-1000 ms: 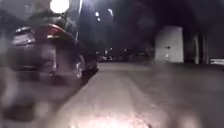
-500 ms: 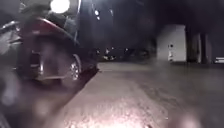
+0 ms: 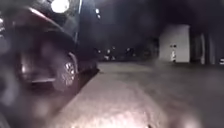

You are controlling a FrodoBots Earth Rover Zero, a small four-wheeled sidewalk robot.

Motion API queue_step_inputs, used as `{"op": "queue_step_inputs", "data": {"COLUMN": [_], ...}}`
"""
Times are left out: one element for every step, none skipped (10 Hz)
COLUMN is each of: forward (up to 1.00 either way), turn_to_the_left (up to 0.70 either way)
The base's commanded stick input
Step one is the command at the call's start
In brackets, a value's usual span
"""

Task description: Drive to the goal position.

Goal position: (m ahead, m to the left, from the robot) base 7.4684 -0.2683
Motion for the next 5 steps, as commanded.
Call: {"op": "queue_step_inputs", "data": {"forward": [0.70, 0.70, 0.70, 0.70, 0.70], "turn_to_the_left": [0.00, 0.00, 0.00, 0.00, 0.00]}}
